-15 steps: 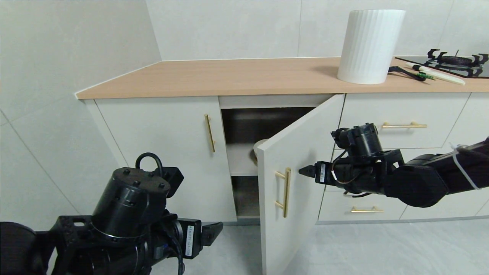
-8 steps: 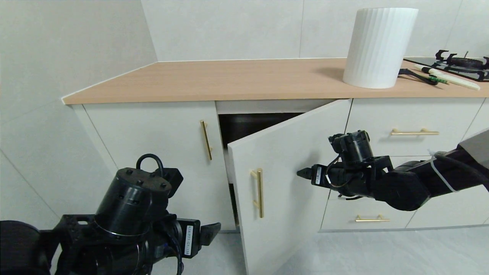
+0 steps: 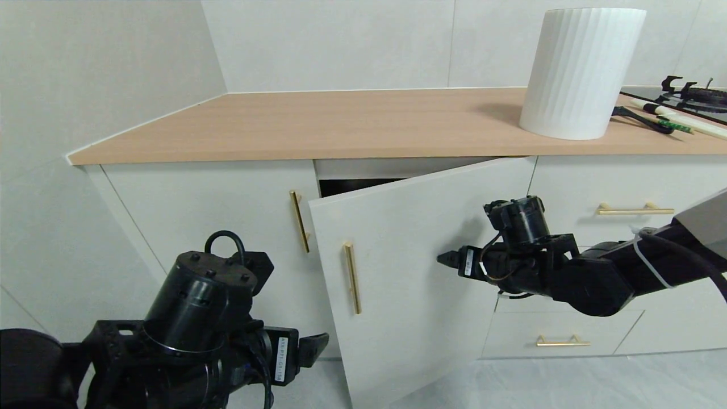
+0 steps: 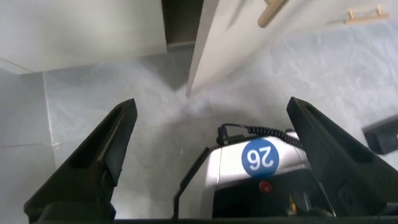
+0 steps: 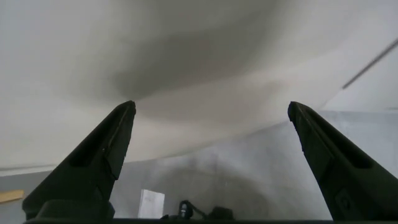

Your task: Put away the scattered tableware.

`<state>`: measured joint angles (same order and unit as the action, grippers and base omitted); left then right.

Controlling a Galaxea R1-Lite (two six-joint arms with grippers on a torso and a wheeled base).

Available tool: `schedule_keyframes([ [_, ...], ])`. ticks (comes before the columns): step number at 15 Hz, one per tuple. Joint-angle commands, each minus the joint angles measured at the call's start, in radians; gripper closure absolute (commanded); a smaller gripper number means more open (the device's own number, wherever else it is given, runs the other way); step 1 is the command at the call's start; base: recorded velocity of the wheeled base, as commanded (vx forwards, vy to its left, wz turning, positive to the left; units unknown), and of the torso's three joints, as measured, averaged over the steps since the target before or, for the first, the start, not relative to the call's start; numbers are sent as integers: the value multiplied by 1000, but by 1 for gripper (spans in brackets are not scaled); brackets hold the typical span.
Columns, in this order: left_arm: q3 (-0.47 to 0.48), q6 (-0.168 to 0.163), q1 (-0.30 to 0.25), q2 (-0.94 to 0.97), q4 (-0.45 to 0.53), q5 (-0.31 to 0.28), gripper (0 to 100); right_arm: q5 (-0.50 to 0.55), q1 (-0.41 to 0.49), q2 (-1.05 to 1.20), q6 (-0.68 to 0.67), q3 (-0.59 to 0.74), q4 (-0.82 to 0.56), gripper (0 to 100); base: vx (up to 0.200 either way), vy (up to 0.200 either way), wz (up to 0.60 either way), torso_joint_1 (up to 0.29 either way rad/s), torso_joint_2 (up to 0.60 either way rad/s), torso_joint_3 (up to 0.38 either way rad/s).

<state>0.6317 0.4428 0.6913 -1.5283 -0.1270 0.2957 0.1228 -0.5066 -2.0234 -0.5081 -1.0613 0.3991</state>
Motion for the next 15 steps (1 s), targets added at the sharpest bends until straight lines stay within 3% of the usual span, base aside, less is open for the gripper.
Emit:
schedule_keyframes([
  [1, 0, 1, 1, -4, 0, 0, 0, 3, 0, -6, -1, 1, 10, 0, 0, 0, 0, 0, 0, 0],
  [12, 0, 1, 1, -6, 0, 0, 0, 89, 2, -81, -29, -23, 196, 0, 0, 0, 0, 0, 0, 0],
  [15, 0, 1, 1, -7, 0, 0, 0, 163, 16, -127, -43, -77, 202, 0, 0, 0, 0, 0, 0, 0],
])
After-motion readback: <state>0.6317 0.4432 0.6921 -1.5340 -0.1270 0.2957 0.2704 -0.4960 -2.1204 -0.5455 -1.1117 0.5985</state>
